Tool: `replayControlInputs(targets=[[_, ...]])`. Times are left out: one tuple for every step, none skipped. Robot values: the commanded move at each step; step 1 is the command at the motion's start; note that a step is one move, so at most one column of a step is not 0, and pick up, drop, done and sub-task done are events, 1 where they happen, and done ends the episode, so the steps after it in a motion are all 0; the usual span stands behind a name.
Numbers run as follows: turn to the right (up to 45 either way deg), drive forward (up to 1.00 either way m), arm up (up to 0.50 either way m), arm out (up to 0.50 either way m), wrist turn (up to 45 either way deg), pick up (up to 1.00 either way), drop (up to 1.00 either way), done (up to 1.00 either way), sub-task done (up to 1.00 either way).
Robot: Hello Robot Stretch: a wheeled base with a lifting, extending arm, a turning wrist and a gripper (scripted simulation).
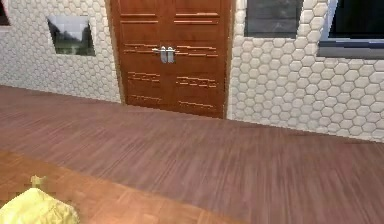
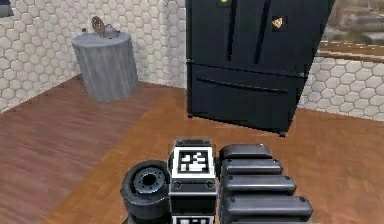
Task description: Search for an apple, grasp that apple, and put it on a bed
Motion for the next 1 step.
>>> replayControlInputs(targets=[[0.0, 0.75, 0.00, 0.00, 0.0, 0.00, 0.00, 0.00, 0.00]])
